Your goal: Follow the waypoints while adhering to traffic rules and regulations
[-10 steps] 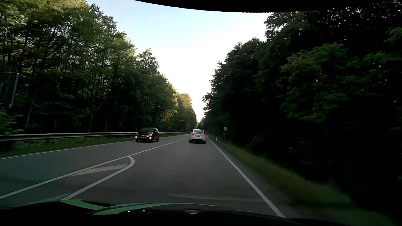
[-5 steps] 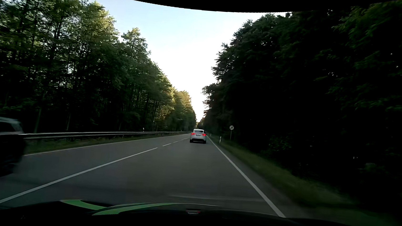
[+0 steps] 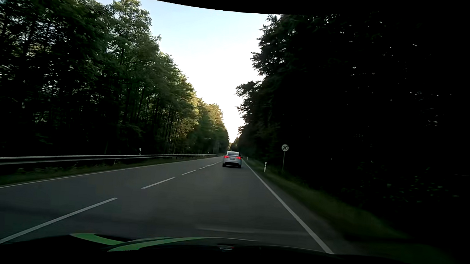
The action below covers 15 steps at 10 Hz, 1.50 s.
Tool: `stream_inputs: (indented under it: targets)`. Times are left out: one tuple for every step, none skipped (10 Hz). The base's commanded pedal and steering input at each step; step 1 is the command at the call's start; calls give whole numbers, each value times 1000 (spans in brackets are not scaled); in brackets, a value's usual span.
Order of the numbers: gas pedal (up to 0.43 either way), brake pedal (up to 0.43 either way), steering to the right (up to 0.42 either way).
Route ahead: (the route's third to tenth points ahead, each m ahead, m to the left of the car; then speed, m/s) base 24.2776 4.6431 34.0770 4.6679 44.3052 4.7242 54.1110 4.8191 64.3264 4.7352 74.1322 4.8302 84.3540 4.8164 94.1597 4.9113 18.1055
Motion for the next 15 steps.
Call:
stream_inputs:
  targets:
    - [228, 0, 1]
    - [228, 0, 1]
    - [228, 0, 1]
    - [220, 0, 1]
    - [220, 0, 1]
    - [220, 0, 1]
    - [220, 0, 1]
    - [220, 0, 1]
    - [220, 0, 1]
    - [220, 0, 1]
    - [220, 0, 1]
    - [209, 0, 1]
    - [209, 0, 1]
    - [209, 0, 1]
    - [209, 0, 1]
